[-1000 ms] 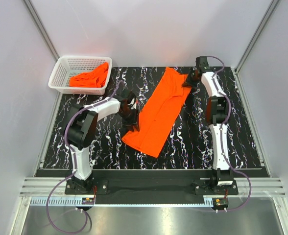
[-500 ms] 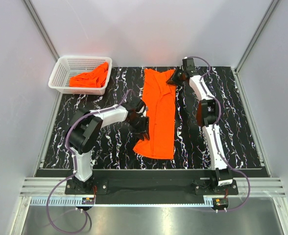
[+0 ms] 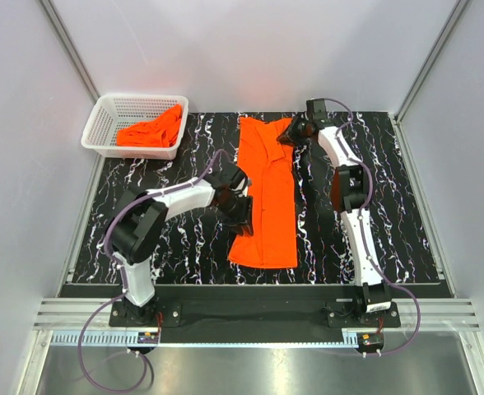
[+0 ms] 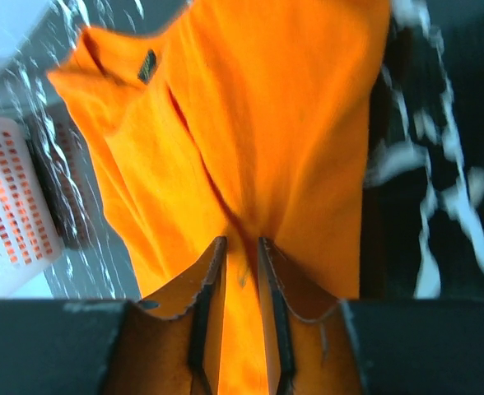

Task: Fold and stack the t-shirts
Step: Fold the tshirt

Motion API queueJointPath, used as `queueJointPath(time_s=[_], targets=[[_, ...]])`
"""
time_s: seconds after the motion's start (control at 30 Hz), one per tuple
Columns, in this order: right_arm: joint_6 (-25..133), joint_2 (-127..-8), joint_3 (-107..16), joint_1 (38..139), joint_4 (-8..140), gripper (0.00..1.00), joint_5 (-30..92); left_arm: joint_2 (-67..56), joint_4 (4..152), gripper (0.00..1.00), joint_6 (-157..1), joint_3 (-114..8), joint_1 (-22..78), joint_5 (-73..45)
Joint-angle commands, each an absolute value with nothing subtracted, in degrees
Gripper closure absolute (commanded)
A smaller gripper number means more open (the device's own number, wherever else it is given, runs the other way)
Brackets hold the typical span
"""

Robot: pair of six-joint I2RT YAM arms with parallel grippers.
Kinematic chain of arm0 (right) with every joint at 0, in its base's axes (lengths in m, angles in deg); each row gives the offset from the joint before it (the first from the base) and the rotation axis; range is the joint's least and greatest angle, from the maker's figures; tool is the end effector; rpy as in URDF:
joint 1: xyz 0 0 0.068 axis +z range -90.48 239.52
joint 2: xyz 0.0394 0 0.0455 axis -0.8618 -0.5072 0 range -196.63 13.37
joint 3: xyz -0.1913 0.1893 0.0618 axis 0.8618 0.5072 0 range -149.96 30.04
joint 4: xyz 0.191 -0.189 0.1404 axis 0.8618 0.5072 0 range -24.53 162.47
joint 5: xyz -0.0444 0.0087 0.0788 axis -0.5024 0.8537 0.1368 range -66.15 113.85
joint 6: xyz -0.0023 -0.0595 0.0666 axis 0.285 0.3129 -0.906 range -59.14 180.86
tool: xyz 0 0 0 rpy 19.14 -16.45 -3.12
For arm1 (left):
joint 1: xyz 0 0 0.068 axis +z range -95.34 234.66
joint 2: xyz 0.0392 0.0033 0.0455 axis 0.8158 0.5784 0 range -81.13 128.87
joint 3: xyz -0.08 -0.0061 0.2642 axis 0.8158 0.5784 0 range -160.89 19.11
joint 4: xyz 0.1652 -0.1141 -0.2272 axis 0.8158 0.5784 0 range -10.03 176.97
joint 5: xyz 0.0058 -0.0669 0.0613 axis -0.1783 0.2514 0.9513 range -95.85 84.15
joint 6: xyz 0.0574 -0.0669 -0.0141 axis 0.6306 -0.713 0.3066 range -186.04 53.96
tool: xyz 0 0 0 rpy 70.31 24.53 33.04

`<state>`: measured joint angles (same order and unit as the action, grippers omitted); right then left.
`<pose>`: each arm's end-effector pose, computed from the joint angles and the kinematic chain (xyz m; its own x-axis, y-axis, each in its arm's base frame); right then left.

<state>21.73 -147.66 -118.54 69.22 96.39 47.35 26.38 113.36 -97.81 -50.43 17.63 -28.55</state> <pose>0.6599 0.1450 0.0958 -0.8029 0.4499 -0.3911 0.0856 0.7363 0.6712 0.3106 -0.2729 0.0982 -0.9875 0.1365 -0.0792 0.1577 0.8634 -0.4791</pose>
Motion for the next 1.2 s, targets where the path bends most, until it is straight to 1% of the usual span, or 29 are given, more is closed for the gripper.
queueJointPath(time_s=[0.0,0.03,0.1,0.13,0.17,0.2,0.23,0.27,0.3,0.33,0.37,0.4,0.43,0.47,0.5,0.53,0.57,0.6,0.63,0.67,0.77,0.87,0.9,1.03,1.17], targets=[[23.59,-139.40,-117.88,69.54,105.70,0.70,47.67,17.95,115.47,0.56,-97.41,-49.10,17.57,-25.72],[24.90,-138.08,-117.88,69.54,110.34,0.69,46.88,16.36,115.92,0.56,-97.41,-47.79,17.57,-25.19],[26.66,-132.46,-114.48,69.63,113.36,0.65,45.65,11.72,116.88,0.55,-97.76,-46.38,17.49,-23.79],[28.50,-130.09,-109.58,69.72,114.42,0.63,44.43,10.12,117.23,0.55,-98.11,-45.15,17.49,-23.26],[29.21,-125.02,-106.75,69.63,114.77,0.60,43.54,8.80,117.41,0.54,-98.20,-44.62,17.57,-22.30],[29.92,-122.54,-103.85,69.63,114.95,0.59,42.58,7.04,118.02,0.53,-98.46,-43.57,17.49,-21.94],[30.88,-119.90,-97.99,69.63,115.04,0.57,41.35,4.50,118.38,0.53,-98.90,-43.13,17.57,-21.24],[31.15,-114.65,-94.89,69.63,115.13,0.53,41.08,3.00,118.55,0.52,-99.08,-42.60,17.49,-21.23],[31.24,-112.16,-91.64,69.54,115.04,0.52,41.07,1.94,118.73,0.52,-99.26,-41.46,17.57,-21.32],[31.76,-109.62,-84.99,69.63,115.04,0.50,41.25,-0.16,118.73,0.51,-99.61,-40.84,17.66,-21.93],[31.86,-104.20,-81.36,69.72,115.04,0.48,41.16,-0.96,118.73,0.50,-99.78,-40.23,17.75,-22.20],[32.21,-101.53,-77.75,69.89,114.87,0.45,41.07,-1.84,118.73,0.50,-99.87,-39.00,17.84,-22.46],[32.82,-98.81,-70.15,69.98,114.61,0.42,41.07,-2.72,118.73,0.49,-99.87,-38.47,18.10,-22.46],[32.91,-93.82,-66.24,70.07,114.25,0.40,41.25,-4.30,118.73,0.48,-99.96,-37.85,18.36,-22.29],[33.35,-91.25,-62.55,70.07,113.64,0.39,41.34,-5.18,118.73,0.48,-99.87,-36.72,18.54,-22.12],[33.44,-88.96,-55.20,70.07,113.11,0.36,41.69,-5.80,118.73,0.47,-99.44,-36.36,19.32,-22.11],[33.35,-83.89,-51.39,70.07,112.33,0.34,42.21,-6.68,118.73,0.46,-99.09,-36.09,19.68,-22.29],[32.57,-81.40,-47.61,70.07,110.40,0.33,43.70,-6.86,118.65,0.46,-98.65,-35.57,20.21,-22.81],[32.04,-78.94,-40.52,70.07,109.43,0.32,44.84,-7.12,118.64,0.46,-97.77,-35.39,21.17,-23.95],[31.42,-74.39,-37.15,70.16,108.63,0.32,45.72,-7.12,118.64,0.45,-97.33,-35.21,21.70,-24.13],[28.96,-66.39,-25.36,70.42,105.12,0.31,48.89,-6.77,118.47,0.46,-96.18,-33.90,24.07,-26.06],[25.80,-60.57,-15.95,70.51,101.25,0.31,52.75,-6.07,117.07,0.47,-95.48,-32.40,25.48,-27.56],[24.58,-59.68,-14.02,70.60,98.98,0.31,55.46,-5.72,116.71,0.46,-95.39,-31.53,25.66,-27.82],[22.81,-57.74,-7.07,71.03,95.80,0.32,57.42,-2.57,111.36,0.45,-97.93,-28.01,25.66,-33.00],[22.10,-60.27,-4.34,71.39,92.46,0.35,60.49,0.60,103.38,0.44,-101.27,-23.97,25.48,-36.61]])
